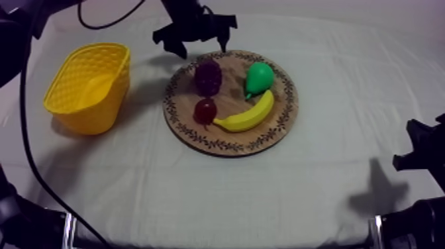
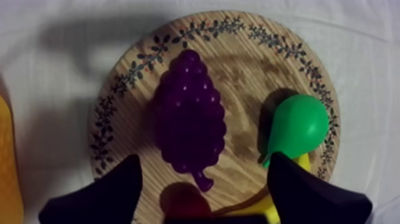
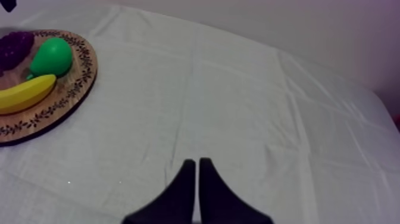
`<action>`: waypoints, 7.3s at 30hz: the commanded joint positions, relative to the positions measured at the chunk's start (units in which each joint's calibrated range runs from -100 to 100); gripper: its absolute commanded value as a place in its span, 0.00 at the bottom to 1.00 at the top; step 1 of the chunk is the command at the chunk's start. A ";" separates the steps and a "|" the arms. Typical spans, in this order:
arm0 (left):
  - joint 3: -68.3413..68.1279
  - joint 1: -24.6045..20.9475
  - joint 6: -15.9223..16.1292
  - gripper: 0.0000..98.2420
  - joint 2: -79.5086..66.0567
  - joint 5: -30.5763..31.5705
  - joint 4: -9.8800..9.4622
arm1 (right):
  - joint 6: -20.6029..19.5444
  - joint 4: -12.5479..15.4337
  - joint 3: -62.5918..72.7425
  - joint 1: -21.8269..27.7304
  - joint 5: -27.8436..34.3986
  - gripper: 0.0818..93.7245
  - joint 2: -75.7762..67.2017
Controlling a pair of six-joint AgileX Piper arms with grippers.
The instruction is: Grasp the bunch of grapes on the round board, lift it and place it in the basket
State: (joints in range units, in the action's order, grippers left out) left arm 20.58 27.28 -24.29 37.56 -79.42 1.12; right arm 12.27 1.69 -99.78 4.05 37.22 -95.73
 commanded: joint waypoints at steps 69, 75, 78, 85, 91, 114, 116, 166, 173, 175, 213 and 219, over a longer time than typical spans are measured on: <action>3.94 -0.65 3.75 0.54 8.65 3.96 2.08 | 0.01 -0.01 0.01 0.01 -0.04 0.00 -0.02; -3.80 -0.39 4.38 0.54 -1.78 6.32 2.12 | 0.01 -0.01 0.01 0.01 -0.04 0.00 -0.02; -8.10 -0.34 4.86 0.54 -7.32 7.03 2.11 | 0.01 -0.01 0.01 0.01 -0.04 0.00 -0.02; -20.04 -0.23 7.78 0.54 -19.38 10.19 2.76 | 0.01 -0.01 0.01 0.01 -0.04 0.00 -0.02; -32.45 0.35 9.51 0.54 -27.88 14.06 3.61 | 0.01 -0.01 0.01 0.01 -0.04 0.00 -0.02; -52.11 -8.94 13.46 0.54 -45.65 18.48 6.29 | 0.01 -0.01 0.01 0.01 -0.04 0.00 -0.02; -51.49 -10.88 14.05 0.54 -45.60 18.05 6.36 | 0.01 -0.01 0.01 0.01 -0.04 0.00 -0.02; -48.34 -23.32 20.42 0.61 -18.35 27.78 5.57 | 0.01 -0.01 0.01 0.01 -0.04 0.00 -0.02; -49.24 -22.89 18.42 0.87 -19.90 29.26 4.19 | 0.01 -0.01 0.01 0.01 -0.04 0.00 -0.02; -49.42 -22.89 18.13 0.90 -20.39 29.75 3.91 | 0.01 -0.01 0.01 0.01 -0.04 0.00 -0.02; -72.14 -23.94 25.99 0.07 -62.90 27.99 7.81 | 0.01 -0.01 0.01 0.01 -0.04 0.00 -0.02; -78.33 -26.59 30.01 0.01 -70.00 29.11 9.51 | 0.01 -0.01 0.01 0.01 -0.04 0.00 -0.02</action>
State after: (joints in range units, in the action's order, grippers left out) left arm -55.71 1.44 3.94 -29.93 -50.96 10.23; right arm 12.27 1.69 -99.78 4.05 37.18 -95.73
